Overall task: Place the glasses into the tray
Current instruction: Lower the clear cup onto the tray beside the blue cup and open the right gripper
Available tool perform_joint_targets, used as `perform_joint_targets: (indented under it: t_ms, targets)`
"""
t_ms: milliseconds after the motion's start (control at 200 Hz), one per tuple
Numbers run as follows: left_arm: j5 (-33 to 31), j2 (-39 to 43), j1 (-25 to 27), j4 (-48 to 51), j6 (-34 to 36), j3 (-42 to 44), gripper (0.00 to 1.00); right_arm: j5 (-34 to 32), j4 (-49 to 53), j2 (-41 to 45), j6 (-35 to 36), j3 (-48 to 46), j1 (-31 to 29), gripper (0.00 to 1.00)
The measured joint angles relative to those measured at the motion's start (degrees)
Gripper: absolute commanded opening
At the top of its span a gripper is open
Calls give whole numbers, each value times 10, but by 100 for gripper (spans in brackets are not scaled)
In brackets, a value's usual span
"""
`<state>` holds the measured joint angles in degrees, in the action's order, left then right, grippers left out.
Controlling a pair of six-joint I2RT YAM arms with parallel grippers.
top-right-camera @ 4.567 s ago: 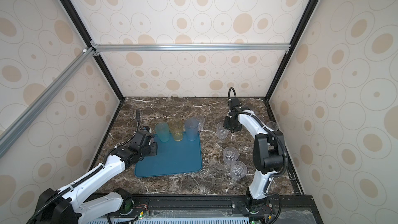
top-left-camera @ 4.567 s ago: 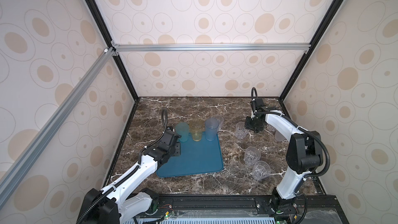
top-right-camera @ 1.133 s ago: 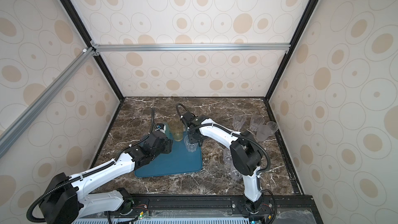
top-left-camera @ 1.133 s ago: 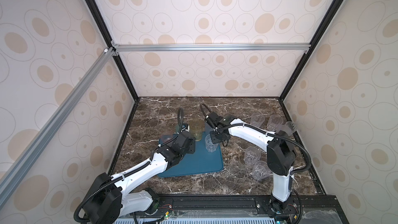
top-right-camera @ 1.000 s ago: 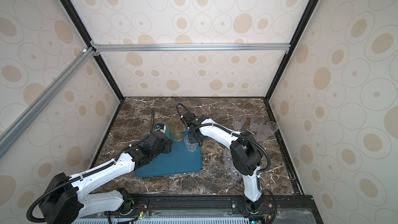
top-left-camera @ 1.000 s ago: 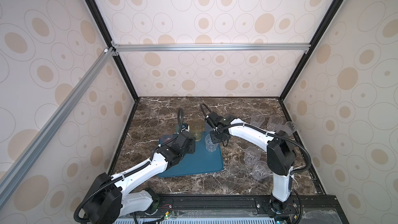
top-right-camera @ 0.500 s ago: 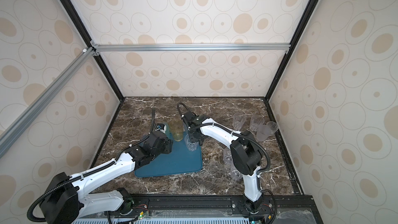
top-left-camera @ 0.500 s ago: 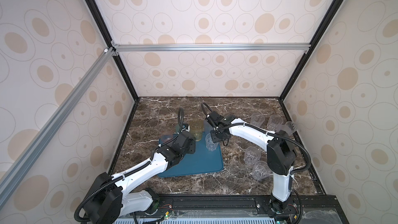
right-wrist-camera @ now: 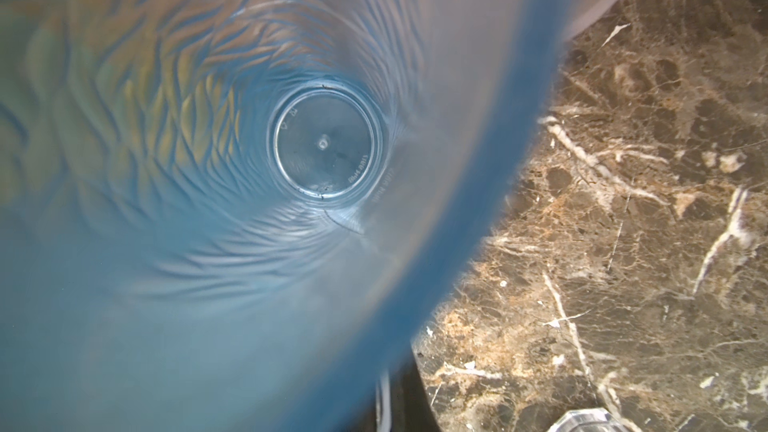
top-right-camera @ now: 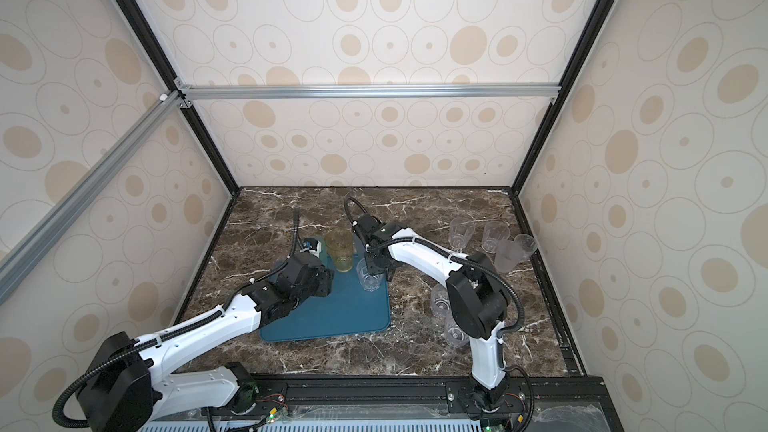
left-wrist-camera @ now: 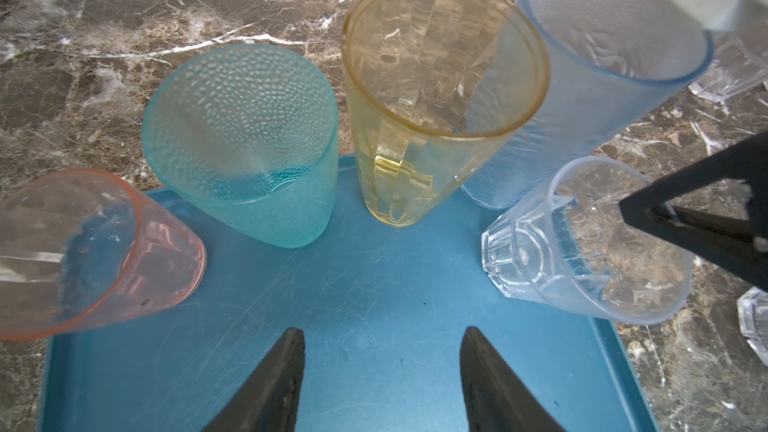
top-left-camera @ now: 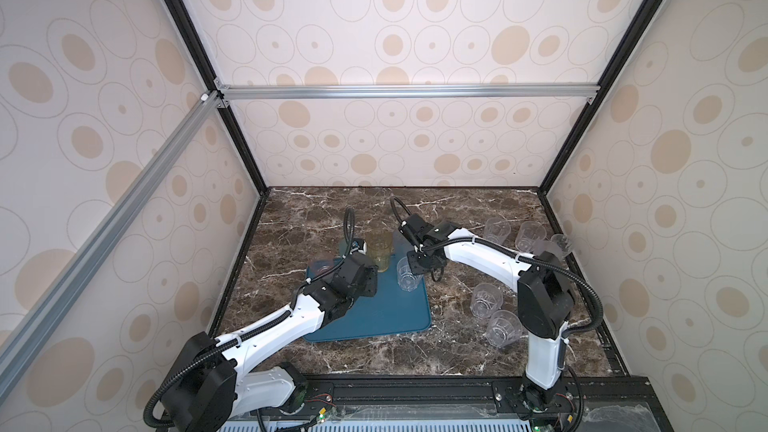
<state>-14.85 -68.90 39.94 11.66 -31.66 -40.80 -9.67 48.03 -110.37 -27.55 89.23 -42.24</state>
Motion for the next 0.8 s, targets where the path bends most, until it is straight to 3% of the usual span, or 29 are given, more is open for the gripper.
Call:
perform_joint_targets:
  t_ms: [795]
  targets:
    - [0, 0, 0, 0, 2, 0, 60, 26, 26, 15, 2, -14, 2, 5]
